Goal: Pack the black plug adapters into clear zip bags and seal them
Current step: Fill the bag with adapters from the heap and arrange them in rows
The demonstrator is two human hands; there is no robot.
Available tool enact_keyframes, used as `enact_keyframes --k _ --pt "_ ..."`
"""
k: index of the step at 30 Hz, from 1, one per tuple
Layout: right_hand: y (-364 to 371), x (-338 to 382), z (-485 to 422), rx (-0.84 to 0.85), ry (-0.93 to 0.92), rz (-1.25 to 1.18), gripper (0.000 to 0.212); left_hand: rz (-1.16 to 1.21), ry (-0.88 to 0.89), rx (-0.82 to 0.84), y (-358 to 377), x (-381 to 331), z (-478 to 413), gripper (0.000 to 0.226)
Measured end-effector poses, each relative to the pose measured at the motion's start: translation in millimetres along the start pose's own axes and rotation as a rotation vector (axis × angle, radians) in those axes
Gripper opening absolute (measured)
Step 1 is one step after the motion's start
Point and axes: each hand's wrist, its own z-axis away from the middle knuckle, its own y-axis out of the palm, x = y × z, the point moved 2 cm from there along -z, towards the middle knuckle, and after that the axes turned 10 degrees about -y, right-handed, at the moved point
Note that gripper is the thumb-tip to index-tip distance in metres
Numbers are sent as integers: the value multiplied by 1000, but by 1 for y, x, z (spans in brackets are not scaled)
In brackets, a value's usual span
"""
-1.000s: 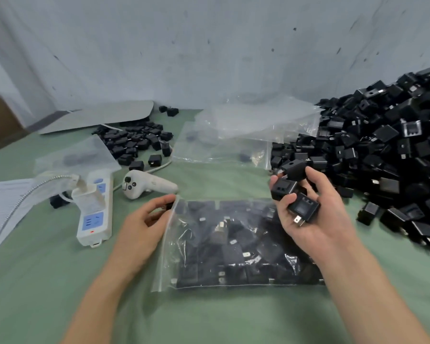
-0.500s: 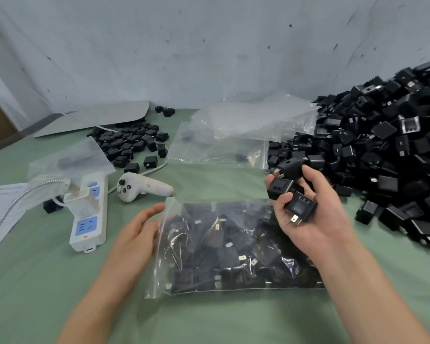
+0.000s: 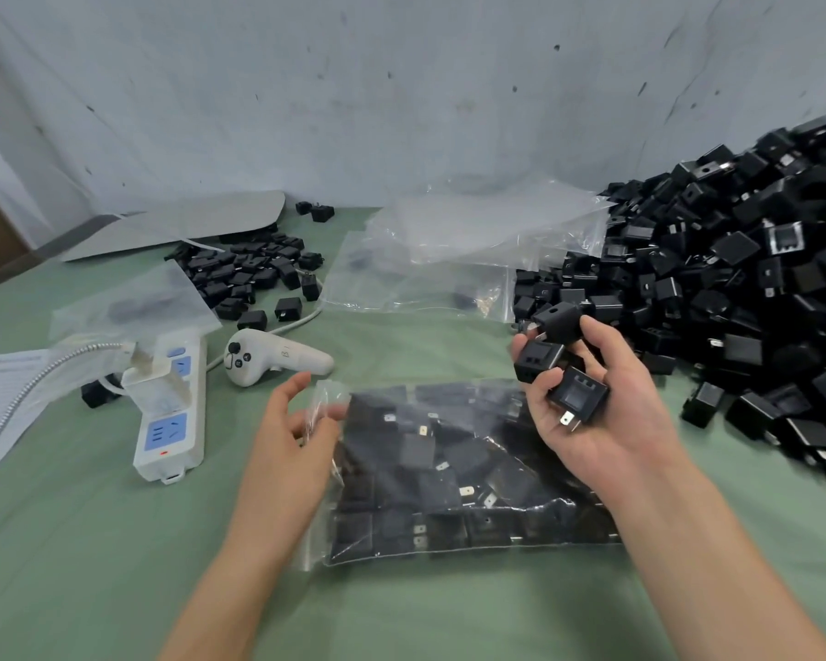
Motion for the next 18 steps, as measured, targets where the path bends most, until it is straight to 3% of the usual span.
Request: enact_keyframes --k 3,8,13,18 --pt "0 1 0 -6 1 -1 33 -31 -24 50 -8 3 0 42" --pt "0 1 1 -12 2 -9 32 318 -146 107 -11 -4 -4 40" --pt "2 -1 3 -21 8 -9 26 461 -196 316 -1 -15 -2 42" --pt "3 -4 4 -31 19 6 25 535 -219 347 -8 -19 -7 37"
